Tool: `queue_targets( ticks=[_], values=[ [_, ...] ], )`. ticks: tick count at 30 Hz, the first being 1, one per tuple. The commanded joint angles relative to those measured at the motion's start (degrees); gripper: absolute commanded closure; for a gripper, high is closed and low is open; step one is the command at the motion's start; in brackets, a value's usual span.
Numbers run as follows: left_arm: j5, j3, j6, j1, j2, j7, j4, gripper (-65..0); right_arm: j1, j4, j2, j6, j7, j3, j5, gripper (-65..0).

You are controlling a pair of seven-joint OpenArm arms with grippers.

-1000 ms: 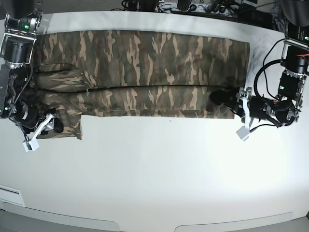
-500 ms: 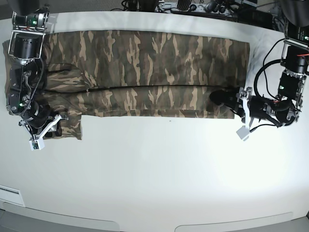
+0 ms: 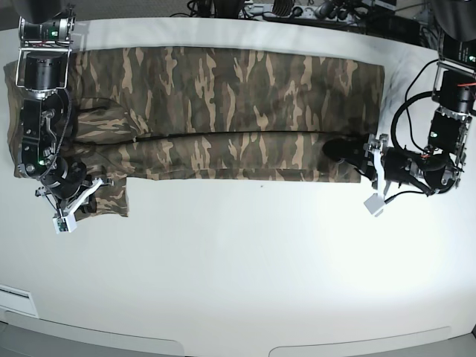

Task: Fold the T-shirt properly
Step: 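Fold the sleeve end inward with the right gripper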

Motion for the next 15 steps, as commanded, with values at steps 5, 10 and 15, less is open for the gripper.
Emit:
queue_targets(
  ticks=[5, 10, 15],
  values=[
    [0.8, -0.4, -0.5, -0.9, -0.9, 1.1, 0.5, -32.9, 1.9, 4.4, 1.7, 0.5, -6.0, 0.0, 0.6, 0.0],
    [0.8, -0.4, -0.5, -1.0, -0.9, 1.1, 0.5, -32.9, 1.8, 15.2, 3.4, 3.3, -16.8, 0.0, 8.3, 0.0],
    [0.8, -0.4, -0.5, -1.0, -0.9, 0.0, 0.5, -32.9, 0.9, 25.2, 6.6, 9.1, -25.9, 0.1, 17.2, 0.0]
  ],
)
